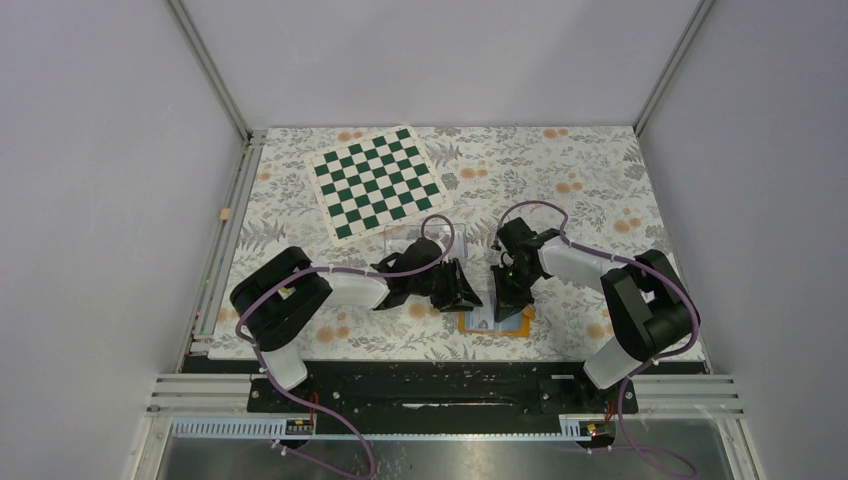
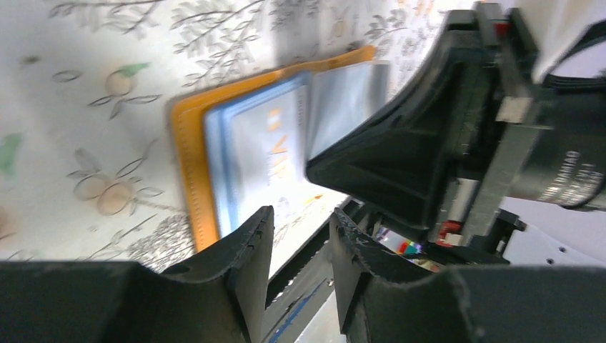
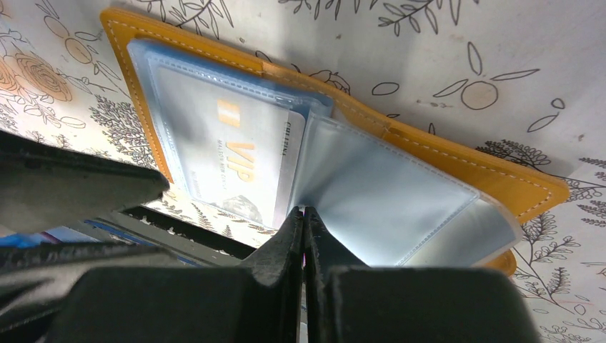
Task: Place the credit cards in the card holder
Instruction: Turn over the card slot in the card holder.
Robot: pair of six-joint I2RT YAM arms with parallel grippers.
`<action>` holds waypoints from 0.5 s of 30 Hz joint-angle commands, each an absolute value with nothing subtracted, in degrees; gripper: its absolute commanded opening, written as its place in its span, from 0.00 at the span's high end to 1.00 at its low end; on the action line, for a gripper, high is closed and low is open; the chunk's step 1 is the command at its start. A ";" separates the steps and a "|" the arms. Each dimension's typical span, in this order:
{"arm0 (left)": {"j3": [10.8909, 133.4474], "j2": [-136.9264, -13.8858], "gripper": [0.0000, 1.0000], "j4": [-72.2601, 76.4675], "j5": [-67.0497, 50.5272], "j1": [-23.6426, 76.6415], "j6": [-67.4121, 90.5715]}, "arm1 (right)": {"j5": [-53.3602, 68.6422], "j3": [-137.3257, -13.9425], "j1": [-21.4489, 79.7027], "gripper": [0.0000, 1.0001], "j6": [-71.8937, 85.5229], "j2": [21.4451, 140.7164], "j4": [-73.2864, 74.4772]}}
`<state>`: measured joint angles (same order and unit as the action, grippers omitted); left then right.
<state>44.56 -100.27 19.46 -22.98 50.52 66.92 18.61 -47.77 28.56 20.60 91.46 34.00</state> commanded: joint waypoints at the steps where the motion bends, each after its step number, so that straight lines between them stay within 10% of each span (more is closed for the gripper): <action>1: 47.60 -96.55 0.64 7.37 -17.50 50.72 61.66 | 18.69 -48.87 29.09 1.00 20.26 91.57 35.10; 15: 48.35 -99.76 0.65 9.34 -18.81 50.72 61.28 | 19.01 -48.69 29.05 1.00 20.03 91.97 35.08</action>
<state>47.24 -99.98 6.22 -18.87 50.52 61.91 18.68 -47.77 28.56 20.58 91.50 34.00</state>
